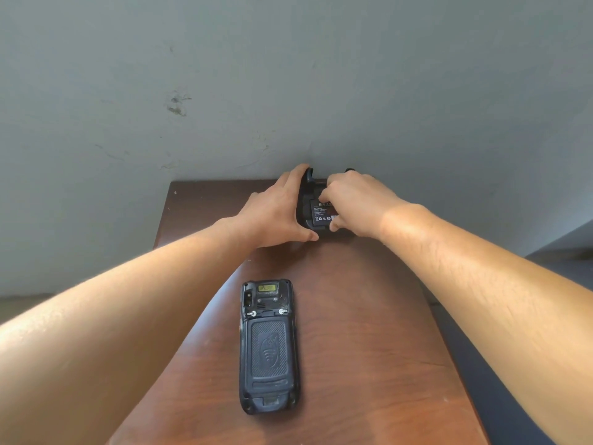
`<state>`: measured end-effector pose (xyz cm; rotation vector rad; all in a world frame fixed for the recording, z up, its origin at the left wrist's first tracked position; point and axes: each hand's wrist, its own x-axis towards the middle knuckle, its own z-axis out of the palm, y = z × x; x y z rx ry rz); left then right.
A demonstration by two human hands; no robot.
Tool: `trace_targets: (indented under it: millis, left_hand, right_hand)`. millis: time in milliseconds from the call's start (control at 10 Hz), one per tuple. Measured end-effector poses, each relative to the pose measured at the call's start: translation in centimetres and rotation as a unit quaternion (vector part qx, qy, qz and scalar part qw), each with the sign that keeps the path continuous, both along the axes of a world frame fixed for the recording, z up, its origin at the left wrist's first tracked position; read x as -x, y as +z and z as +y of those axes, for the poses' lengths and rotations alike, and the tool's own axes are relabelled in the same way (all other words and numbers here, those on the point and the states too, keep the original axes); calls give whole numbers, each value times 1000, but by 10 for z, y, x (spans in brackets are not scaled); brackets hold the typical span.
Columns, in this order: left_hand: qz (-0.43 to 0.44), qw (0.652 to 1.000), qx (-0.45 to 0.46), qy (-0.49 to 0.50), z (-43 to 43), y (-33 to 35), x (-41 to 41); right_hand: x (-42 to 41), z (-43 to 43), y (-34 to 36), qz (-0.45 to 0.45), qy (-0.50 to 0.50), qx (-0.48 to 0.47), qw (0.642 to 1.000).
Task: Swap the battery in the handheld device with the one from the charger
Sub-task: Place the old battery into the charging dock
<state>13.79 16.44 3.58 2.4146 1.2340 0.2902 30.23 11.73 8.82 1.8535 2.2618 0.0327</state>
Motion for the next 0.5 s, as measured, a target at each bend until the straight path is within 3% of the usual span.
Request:
trace_targets:
  millis: [300,500]
  left_hand:
    - [26,999,18,-23,-8,9,4]
    - [73,997,-26,-7,-38,54,45]
  right_hand:
    - [-1,-20,-4,24,-14,-43,999]
    - [8,-61,36,50,-12,-65,997]
